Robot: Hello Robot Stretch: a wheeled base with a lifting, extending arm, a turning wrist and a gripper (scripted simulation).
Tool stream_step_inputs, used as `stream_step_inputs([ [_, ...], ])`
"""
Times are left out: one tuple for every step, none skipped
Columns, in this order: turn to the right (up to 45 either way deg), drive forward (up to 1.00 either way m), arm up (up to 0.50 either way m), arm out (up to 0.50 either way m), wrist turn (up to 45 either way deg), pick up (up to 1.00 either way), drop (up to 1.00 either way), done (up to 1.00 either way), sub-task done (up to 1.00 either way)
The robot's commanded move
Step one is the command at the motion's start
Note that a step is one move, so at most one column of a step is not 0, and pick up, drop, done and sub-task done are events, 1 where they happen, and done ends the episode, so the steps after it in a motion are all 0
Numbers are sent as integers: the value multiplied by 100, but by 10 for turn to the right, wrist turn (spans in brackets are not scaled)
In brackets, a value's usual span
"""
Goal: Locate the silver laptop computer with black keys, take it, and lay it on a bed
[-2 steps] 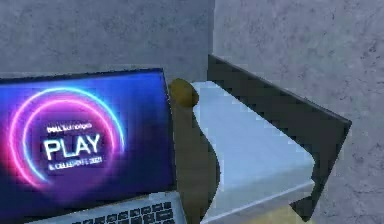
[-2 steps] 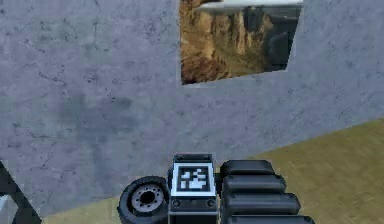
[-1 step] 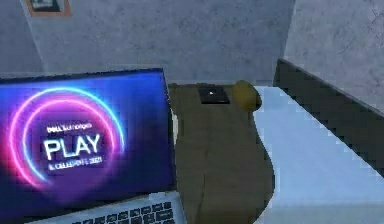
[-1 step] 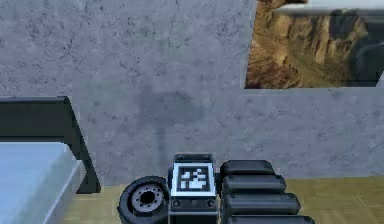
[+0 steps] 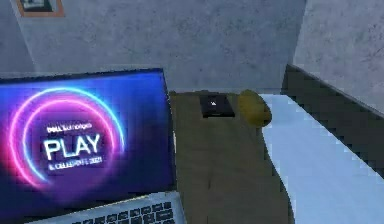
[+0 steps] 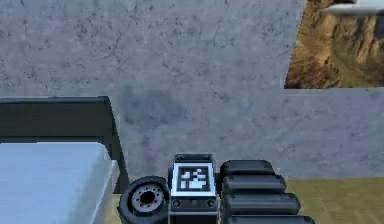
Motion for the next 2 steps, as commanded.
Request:
stream_step_inputs([
  [-450,0,0,0,0,0,0,0,0],
  [-450,0,0,0,0,0,0,0,0],
])
